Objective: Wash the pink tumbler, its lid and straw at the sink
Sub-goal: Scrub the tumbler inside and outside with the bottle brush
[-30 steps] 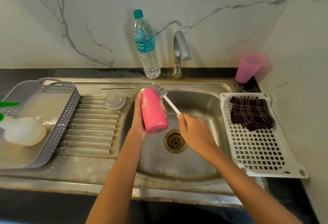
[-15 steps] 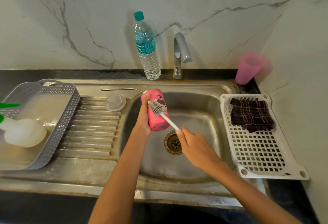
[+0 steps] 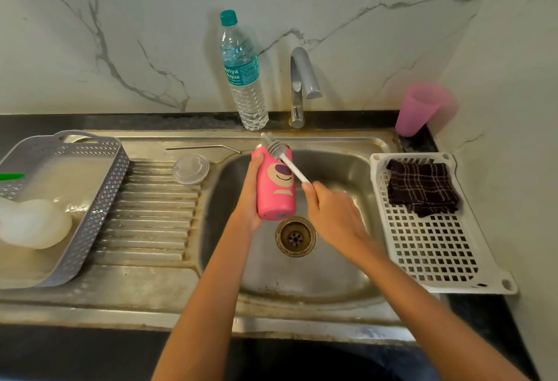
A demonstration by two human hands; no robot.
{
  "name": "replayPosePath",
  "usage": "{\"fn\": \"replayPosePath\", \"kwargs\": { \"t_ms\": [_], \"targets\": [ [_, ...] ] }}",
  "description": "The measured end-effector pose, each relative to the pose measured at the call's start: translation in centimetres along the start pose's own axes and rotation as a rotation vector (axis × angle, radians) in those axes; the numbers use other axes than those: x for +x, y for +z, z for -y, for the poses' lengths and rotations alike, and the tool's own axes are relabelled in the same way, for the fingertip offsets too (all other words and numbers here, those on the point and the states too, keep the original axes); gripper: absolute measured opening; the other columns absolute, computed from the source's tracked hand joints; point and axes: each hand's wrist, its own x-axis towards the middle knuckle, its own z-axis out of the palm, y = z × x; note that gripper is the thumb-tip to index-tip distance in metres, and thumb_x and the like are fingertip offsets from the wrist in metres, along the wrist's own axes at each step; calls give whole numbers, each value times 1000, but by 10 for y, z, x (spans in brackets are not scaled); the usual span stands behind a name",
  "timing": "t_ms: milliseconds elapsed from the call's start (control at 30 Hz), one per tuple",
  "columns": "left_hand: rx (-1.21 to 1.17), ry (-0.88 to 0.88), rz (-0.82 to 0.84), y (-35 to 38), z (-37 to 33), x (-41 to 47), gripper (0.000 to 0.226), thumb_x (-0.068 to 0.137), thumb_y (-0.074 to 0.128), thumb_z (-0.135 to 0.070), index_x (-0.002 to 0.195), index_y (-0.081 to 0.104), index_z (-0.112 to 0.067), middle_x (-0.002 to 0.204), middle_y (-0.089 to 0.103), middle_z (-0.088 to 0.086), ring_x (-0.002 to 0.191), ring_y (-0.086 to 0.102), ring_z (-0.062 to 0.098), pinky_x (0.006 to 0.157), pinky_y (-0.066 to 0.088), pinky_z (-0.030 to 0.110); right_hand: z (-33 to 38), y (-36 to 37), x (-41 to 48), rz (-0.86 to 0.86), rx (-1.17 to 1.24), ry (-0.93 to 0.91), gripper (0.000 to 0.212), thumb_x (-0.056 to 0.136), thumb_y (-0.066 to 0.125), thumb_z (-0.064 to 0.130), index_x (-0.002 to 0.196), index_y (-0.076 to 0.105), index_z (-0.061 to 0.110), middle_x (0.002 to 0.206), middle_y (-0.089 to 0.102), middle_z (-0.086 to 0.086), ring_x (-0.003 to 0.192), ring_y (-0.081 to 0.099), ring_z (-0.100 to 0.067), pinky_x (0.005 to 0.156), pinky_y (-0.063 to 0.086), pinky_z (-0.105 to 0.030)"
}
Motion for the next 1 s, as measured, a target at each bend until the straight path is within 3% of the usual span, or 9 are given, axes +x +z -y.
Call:
{"fn": "replayPosePath", "kwargs": {
  "t_ms": [133, 267, 367, 467, 633, 800, 1000],
  "targets": [
    [-104, 50, -54, 0, -8, 1, 56, 90, 53, -59, 122, 59, -14, 100, 71, 12, 82, 70, 24, 71, 60, 36, 2, 10, -4, 0, -22, -26, 44, 103, 20, 46, 83, 48, 17, 67, 56, -5, 64, 52, -30, 58, 37, -37],
    [-150, 102, -111, -17, -22, 12, 79, 77, 66, -64, 132, 54, -9, 97, 71, 10, 82, 70, 24, 70, 59, 37, -2, 15, -44, 73, 18, -58, 46, 104, 22, 46, 88, 55, 18, 62, 55, -2, 60, 58, -28, 57, 46, -40],
    [-54, 70, -66, -10, -7, 3, 58, 90, 54, -58, 125, 58, -12, 100, 71, 12, 82, 70, 24, 72, 59, 36, -2, 11, -6, -5, 11, -4, 48, 103, 21, 47, 87, 53, 15, 70, 60, -9, 69, 58, -33, 60, 43, -39],
    [-87, 64, -85, -4, -4, -1, 57, 91, 54, -56, 127, 57, -13, 99, 72, 11, 82, 71, 23, 67, 59, 34, -1, 11, 15, -26, -9, 1, 46, 104, 21, 46, 88, 53, 16, 76, 61, -12, 73, 55, -34, 60, 36, -37],
    [-242, 116, -95, -17, -25, 8, 59, 89, 53, -58, 126, 56, -14, 92, 72, 8, 78, 71, 22, 67, 60, 36, -9, 22, -34, 49, 36, -59, 49, 102, 21, 50, 84, 54, 17, 62, 59, -7, 58, 58, -31, 55, 47, -43],
    [-150, 5, 1, -7, -1, -3, 57, 90, 55, -55, 127, 56, -12, 98, 72, 11, 82, 70, 24, 69, 60, 35, -3, 6, 20, -26, 32, -3, 46, 104, 22, 47, 81, 50, 17, 66, 57, -7, 63, 54, -28, 56, 35, -34],
    [-337, 142, -114, -26, -26, 12, 58, 86, 53, -59, 122, 59, -13, 97, 69, 9, 82, 68, 24, 66, 60, 35, -3, 22, -34, 99, 72, -98, 49, 102, 22, 49, 80, 52, 18, 62, 58, -6, 57, 56, -30, 57, 48, -45]
  ]
}}
